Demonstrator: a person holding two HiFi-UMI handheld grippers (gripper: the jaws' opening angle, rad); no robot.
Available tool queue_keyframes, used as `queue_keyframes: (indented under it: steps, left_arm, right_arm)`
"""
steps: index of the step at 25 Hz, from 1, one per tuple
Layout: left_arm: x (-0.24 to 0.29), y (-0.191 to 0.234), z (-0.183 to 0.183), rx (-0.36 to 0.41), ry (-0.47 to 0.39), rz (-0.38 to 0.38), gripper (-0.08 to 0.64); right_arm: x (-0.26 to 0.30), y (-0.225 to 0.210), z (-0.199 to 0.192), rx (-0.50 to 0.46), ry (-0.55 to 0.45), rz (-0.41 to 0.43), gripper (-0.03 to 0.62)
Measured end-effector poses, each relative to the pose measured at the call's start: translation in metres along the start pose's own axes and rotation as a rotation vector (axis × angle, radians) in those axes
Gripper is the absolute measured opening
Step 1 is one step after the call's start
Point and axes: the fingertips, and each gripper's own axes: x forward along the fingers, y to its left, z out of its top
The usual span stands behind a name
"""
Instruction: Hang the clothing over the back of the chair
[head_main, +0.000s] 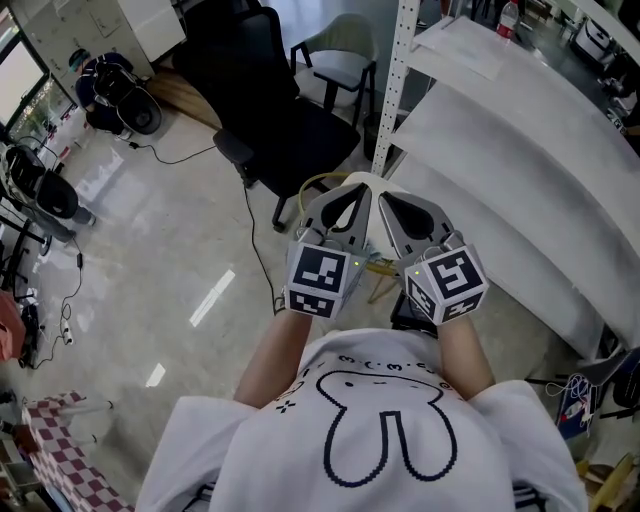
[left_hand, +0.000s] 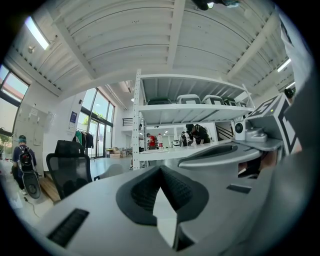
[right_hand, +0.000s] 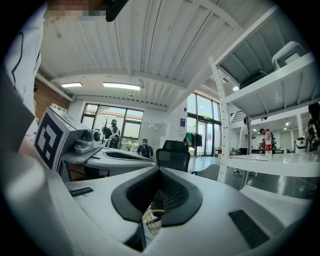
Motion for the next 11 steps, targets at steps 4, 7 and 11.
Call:
queue_keyframes:
  steps: [4,7,11]
  left_arm:
    - [0.0021,-0.0008,-0.0014,0.0,0.006,-0.008,0.014]
    - [0.0031,-0.0021,-0.0023,0.002,0.009,-0.013,0.014]
    - [0.0062,-0.002,-0.0038,0.008,0.016,-0.009,0.015]
  right_arm:
    - [0.0002,-0.0019,-0.0014,-0.001,0.006,-0.004,0.015]
    - [-0.0005,-0.0026,-0.001,-0.002,0.007,-0.004,0.015]
    - [-0.001,-0.0053,0.0001,-0.004,0.005,0.0,0.015]
